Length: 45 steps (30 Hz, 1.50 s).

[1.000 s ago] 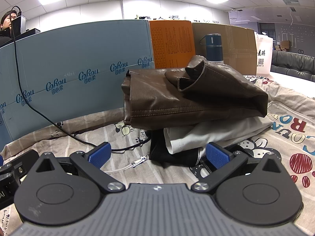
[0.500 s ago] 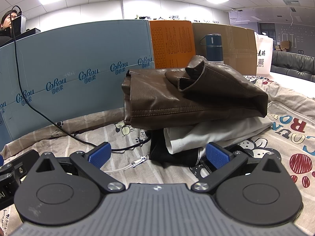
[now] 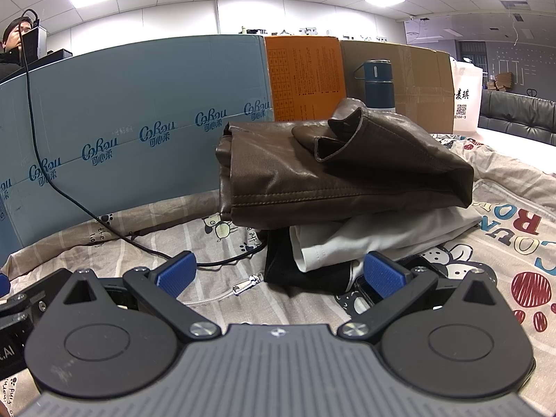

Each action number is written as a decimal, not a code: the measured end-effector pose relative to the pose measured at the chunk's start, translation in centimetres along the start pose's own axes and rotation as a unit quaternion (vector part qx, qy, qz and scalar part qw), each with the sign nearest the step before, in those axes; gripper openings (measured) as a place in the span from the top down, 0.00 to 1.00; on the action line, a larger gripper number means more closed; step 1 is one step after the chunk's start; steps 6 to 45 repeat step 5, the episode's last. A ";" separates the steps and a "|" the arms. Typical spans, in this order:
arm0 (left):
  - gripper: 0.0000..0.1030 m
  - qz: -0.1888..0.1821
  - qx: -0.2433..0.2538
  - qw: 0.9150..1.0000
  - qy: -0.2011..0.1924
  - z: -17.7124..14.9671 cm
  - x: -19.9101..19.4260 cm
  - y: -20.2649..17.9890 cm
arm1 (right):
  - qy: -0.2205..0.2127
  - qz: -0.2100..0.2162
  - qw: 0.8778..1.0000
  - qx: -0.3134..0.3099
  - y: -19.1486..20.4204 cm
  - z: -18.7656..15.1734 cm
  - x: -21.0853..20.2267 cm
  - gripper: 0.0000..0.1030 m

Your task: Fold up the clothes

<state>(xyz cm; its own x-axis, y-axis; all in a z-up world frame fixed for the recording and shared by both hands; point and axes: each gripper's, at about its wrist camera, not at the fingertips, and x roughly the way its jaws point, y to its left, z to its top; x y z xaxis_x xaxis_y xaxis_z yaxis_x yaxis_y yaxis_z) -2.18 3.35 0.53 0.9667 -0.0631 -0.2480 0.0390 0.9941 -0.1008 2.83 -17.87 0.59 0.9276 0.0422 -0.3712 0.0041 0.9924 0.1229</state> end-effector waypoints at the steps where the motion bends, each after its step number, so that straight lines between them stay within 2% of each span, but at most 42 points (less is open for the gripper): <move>1: 0.00 0.000 0.000 1.000 0.000 0.0 0.0 0.0 | 0.000 0.000 1.000 0.000 0.0 0.0 0.0 0.00; 45: 0.00 -0.001 0.000 1.000 0.001 0.0 0.0 0.0 | 0.000 0.000 1.000 0.000 0.0 0.0 0.0 0.00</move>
